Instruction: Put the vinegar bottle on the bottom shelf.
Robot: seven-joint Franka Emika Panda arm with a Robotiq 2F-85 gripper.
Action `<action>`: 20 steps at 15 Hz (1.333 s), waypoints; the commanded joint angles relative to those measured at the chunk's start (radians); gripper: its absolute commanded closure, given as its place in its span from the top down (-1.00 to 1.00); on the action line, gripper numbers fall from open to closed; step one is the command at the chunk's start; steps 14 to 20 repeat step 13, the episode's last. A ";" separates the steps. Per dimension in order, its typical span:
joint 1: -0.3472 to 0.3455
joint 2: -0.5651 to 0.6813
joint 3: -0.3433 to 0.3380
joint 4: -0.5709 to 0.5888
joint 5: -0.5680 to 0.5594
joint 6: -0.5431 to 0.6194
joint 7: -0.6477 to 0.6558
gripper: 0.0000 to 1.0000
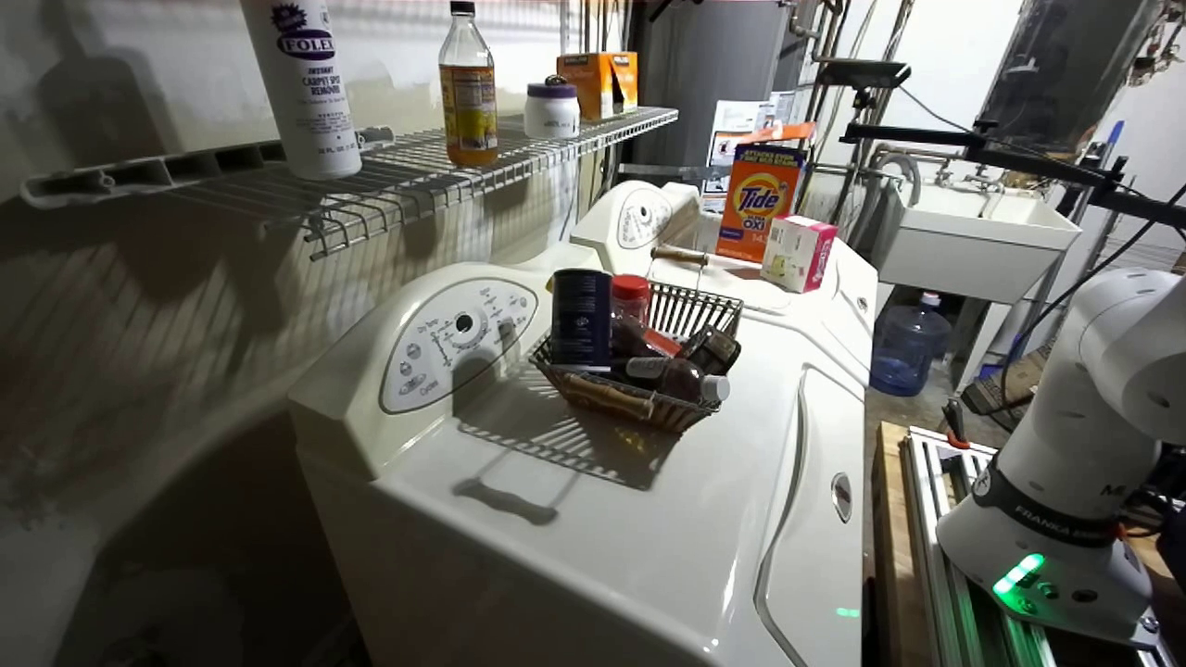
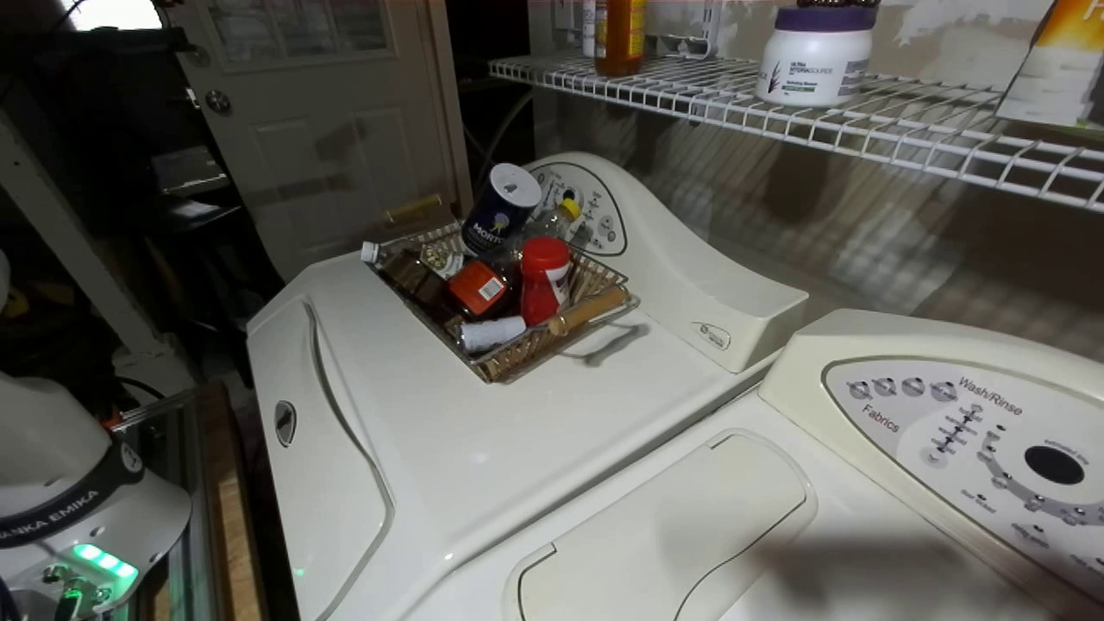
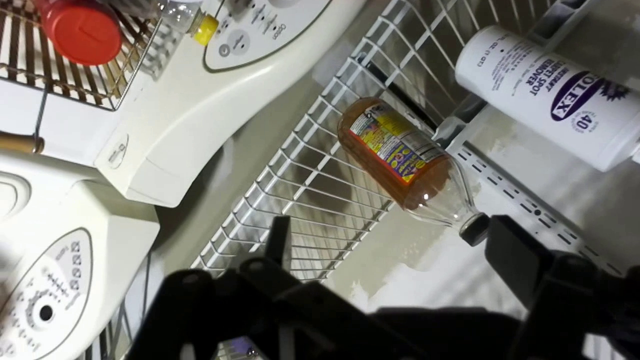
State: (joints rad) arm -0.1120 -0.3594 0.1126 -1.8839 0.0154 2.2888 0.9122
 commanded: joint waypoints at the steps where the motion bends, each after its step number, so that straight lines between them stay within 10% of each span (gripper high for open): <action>1: -0.002 -0.038 0.007 -0.026 -0.055 -0.026 0.009 1.00; 20: 0.008 -0.009 -0.004 0.004 -0.030 -0.025 -0.002 1.00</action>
